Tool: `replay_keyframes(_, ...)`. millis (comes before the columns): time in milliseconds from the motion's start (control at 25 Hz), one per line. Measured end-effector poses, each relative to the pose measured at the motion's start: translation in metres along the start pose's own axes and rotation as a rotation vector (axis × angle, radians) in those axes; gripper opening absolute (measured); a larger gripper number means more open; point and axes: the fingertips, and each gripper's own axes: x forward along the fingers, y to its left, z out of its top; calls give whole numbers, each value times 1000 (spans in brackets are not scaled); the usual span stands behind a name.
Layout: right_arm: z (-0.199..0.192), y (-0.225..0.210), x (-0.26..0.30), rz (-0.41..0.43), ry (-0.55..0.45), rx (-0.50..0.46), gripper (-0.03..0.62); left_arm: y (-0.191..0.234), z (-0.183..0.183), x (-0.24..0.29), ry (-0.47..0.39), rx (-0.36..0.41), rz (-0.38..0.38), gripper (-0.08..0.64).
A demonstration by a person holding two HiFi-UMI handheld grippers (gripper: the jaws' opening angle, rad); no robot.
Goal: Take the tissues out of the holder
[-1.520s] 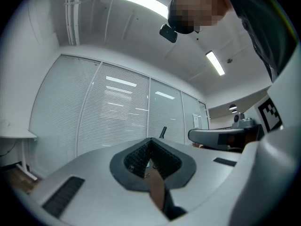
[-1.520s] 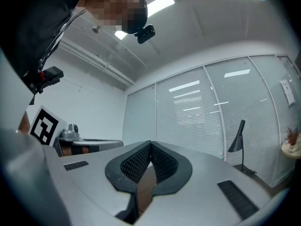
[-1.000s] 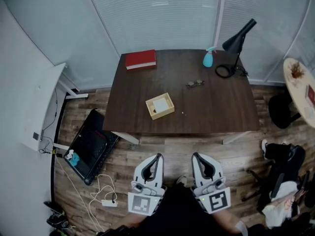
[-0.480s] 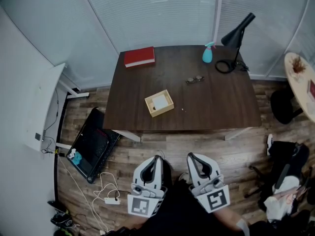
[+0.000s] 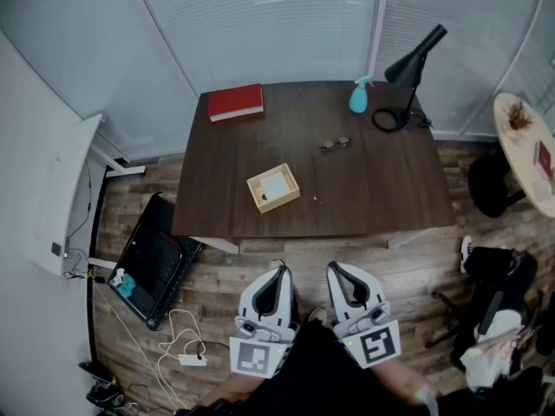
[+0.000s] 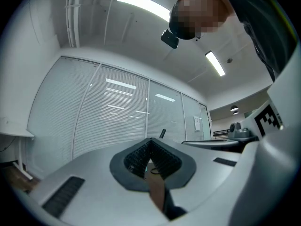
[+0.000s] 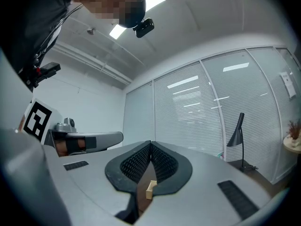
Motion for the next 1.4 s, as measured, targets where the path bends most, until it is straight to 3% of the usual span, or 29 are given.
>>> replay_keyframes(520, -22, -24, 116, -43, 58, 3, 9, 96, -21, 72, 44, -9, 5, -1)
replay_keyframes(760, -17, -29, 172, -25, 75, 109, 9, 136, -22, 103, 48, -48, 15, -2)
replay_keyframes(1080, -30, -26, 226, -13, 117, -24, 9, 191, -39, 125, 81, -99, 47, -2)
replay_keyframes(1400, -41, -53, 262, -63, 125, 30, 9, 214, -40, 156, 71, -101, 18, -1)
